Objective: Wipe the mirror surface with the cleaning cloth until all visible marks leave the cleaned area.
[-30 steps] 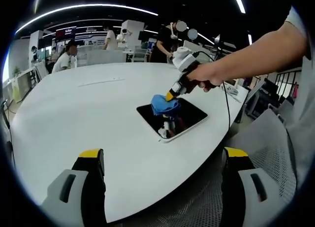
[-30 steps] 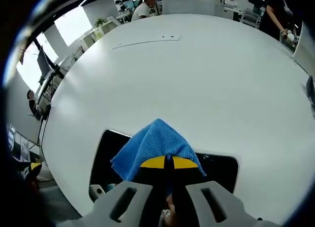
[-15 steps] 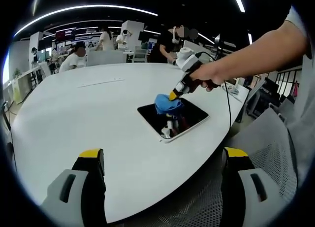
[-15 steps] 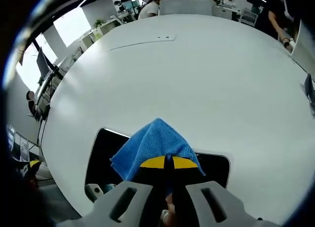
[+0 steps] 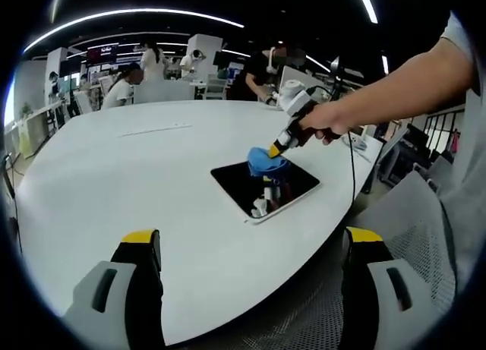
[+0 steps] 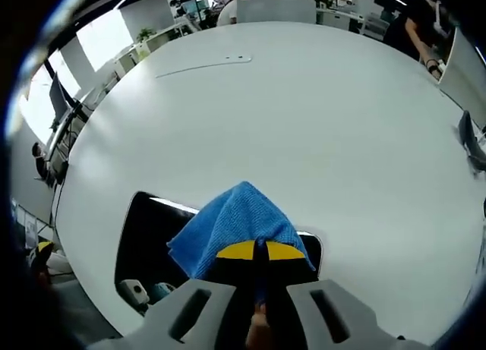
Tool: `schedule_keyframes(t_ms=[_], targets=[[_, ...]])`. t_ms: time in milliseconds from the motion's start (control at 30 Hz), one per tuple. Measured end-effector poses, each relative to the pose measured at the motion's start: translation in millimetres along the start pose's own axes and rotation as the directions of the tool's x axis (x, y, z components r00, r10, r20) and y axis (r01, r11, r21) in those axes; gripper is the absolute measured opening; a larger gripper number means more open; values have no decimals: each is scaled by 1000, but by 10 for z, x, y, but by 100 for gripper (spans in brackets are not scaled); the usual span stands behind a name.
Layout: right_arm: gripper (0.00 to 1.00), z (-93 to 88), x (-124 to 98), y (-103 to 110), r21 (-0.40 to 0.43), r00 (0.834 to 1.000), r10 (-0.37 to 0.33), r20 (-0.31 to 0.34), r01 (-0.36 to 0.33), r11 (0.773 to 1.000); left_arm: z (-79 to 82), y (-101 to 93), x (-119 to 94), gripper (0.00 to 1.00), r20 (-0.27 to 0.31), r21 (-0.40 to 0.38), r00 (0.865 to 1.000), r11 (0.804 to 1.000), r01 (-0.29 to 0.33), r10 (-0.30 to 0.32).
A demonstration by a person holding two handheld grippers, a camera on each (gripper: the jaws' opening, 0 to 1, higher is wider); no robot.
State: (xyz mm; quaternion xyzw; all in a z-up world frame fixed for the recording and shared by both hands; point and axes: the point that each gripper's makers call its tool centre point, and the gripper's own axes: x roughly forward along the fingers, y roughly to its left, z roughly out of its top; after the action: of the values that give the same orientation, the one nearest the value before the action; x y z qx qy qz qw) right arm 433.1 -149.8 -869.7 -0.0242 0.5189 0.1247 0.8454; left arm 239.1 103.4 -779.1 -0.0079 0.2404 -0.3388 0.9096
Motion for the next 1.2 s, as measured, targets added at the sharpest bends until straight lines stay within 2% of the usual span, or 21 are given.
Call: schedule_keyframes(t_ms=[233,333,433,600,767,900,1000,1067,1200], targets=[[0,-2,-7,26,-19,1000,-12,12,12,1000,-5,-2,2,99,-6,0,1000,1000,0,0],[0,-5,-23,30,34,1000,-19,20,18,999,-4,7,0,99,-5,1,1000,1000,-6,6],[0,-13,-28,46,-7,999,-27,28,27,1000,-17,18,7,99,-10,6,1000,1000,-10,10],[0,-59,-67,82,3,999,-41,32,41,999,-25,19,10,99,-13,13,1000,1000,-8,8],[0,-198,-136,141,41,999,-30,24,29,999,-27,31,5,99,-14,14,1000,1000,-12,12],[0,-293,-182,172,53,998,-41,49,38,998,-33,120,1,99,-20,2,999,1000,-31,31],[0,-352,-209,199,68,998,-42,51,39,997,-48,53,9,99,-27,43,999,999,-18,19],[0,-381,-222,212,67,998,-43,47,40,997,-39,74,3,99,-24,18,999,1000,-22,22],[0,-441,-255,230,68,998,-43,48,40,997,-43,74,0,99,-25,17,999,1000,-19,20]])
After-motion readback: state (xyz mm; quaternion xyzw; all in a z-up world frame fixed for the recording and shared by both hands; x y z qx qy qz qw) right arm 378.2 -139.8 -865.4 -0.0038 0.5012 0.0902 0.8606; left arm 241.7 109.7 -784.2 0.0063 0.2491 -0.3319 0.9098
